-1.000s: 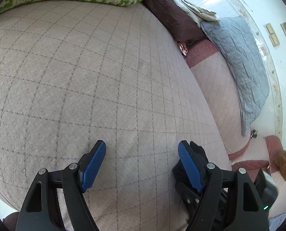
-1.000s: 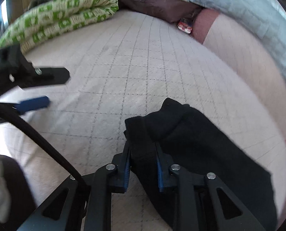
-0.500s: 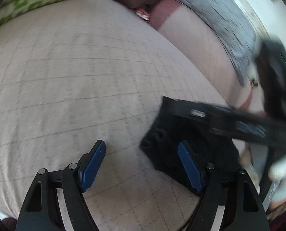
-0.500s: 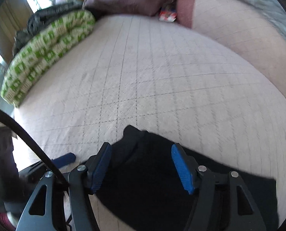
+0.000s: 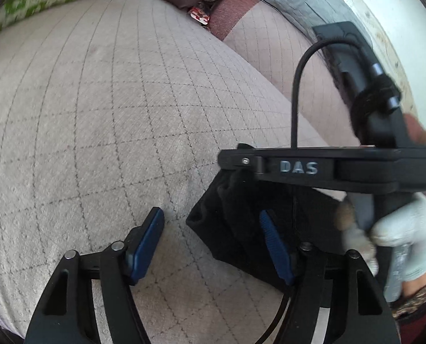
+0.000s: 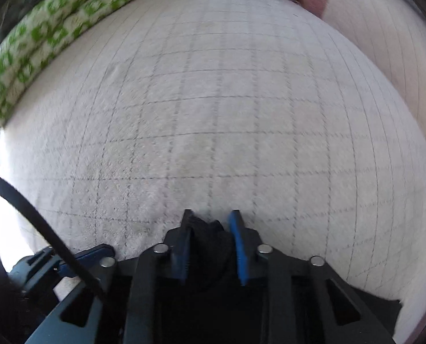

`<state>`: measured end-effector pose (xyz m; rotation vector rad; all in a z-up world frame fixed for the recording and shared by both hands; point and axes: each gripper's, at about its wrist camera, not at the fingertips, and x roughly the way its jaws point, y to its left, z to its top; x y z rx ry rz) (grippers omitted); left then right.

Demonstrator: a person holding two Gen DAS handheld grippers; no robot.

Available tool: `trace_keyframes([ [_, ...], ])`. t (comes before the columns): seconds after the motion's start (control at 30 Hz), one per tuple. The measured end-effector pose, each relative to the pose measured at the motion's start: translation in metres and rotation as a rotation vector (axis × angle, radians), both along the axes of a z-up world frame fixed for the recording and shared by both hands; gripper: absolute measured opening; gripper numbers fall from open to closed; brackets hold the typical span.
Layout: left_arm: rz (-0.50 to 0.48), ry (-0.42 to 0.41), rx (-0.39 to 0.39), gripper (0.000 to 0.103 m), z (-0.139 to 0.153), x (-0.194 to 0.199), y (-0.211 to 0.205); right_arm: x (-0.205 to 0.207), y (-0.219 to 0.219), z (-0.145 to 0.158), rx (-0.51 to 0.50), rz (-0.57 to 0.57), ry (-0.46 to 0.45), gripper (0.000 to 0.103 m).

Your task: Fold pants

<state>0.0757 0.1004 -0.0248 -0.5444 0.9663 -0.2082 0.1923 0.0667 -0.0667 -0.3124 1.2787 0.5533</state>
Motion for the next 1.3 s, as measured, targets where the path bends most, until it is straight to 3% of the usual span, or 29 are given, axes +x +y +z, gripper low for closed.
trace_keyframes([
  [0.1,-0.002,-0.004,0.001,0.051,-0.001,0.003,-0.001,-0.001,-0.01,0.0,0.025,-0.007,0.009,0.023],
  [0.13,-0.004,-0.002,-0.02,0.048,-0.003,0.004,0.001,-0.001,-0.013,0.001,0.045,-0.014,0.014,0.022],
  [0.2,-0.023,0.006,-0.097,0.029,-0.009,0.007,0.004,-0.004,-0.029,0.007,0.079,-0.028,0.02,0.021],
  [0.23,-0.034,0.022,-0.121,0.027,-0.013,0.009,0.003,-0.004,-0.036,0.009,0.089,-0.031,0.019,0.021],
  [0.3,-0.039,0.014,-0.09,0.027,-0.012,0.009,-0.001,-0.004,-0.042,0.01,0.106,-0.038,0.025,0.021],
  [0.4,-0.087,-0.016,0.018,0.024,-0.006,0.008,-0.022,-0.006,-0.051,0.011,0.109,-0.046,0.015,0.021],
  [0.47,-0.12,-0.009,-0.01,0.017,-0.004,0.008,-0.023,-0.01,-0.046,0.009,0.099,-0.056,-0.005,0.02],
  [0.57,-0.11,0.014,-0.161,0.016,-0.005,0.004,-0.007,-0.016,-0.041,0.019,0.117,-0.073,-0.046,0.019],
  [0.67,-0.118,-0.004,-0.225,0.016,0.006,-0.005,-0.001,-0.024,-0.05,0.032,0.157,-0.095,-0.076,0.019],
  [0.83,-0.199,-0.068,-0.187,0.016,0.038,-0.022,-0.038,-0.043,-0.088,0.061,0.221,-0.135,-0.132,0.019],
  [1.0,-0.269,-0.05,-0.199,0.016,0.042,-0.018,-0.092,-0.062,-0.151,0.078,0.267,-0.239,-0.184,0.019],
  [1.23,-0.357,-0.017,-0.117,0.018,0.028,-0.02,-0.179,-0.085,-0.258,0.058,0.339,-0.439,-0.197,0.02],
  [1.3,-0.373,0.006,-0.081,0.03,0.021,-0.02,-0.199,-0.091,-0.287,0.046,0.335,-0.519,-0.196,0.029],
])
